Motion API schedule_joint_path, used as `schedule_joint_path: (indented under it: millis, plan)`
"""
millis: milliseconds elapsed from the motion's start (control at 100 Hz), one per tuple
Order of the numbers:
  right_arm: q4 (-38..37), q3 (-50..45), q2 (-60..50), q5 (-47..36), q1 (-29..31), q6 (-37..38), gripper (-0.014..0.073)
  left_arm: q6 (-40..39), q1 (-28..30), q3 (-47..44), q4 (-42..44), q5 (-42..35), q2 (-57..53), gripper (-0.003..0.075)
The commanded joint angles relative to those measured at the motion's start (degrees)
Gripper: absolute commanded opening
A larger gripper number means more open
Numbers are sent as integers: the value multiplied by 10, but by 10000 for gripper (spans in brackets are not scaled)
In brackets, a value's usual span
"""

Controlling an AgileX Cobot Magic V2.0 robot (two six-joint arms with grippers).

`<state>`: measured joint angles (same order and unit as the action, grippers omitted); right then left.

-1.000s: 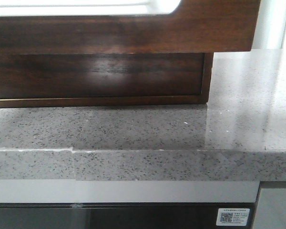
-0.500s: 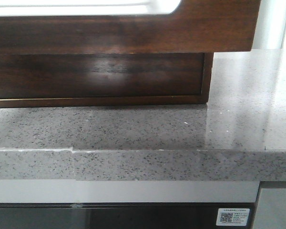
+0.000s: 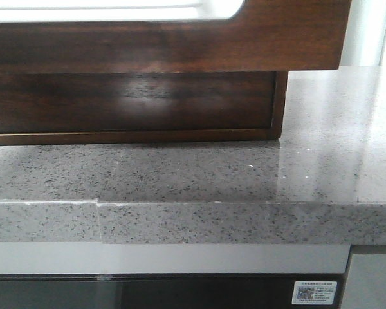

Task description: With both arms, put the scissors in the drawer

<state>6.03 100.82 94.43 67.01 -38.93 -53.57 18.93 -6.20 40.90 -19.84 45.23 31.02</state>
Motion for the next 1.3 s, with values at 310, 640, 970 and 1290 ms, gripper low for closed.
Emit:
schedule_joint_path:
  millis: [310, 640, 970, 1290]
  plan:
    - [-2, 59, -127, 80, 32, 213, 211, -4, -4, 19, -16, -56, 3, 440]
    - [0, -203, -335, -104, 249, 405, 210, -4, -4, 19, -16, -56, 3, 440]
    - [51, -534, -551, -263, 389, 438, 210, -4, -4, 19, -16, -56, 3, 440]
    - [54, -630, -629, -284, 389, 438, 181, -4, -4, 19, -16, -57, 3, 393]
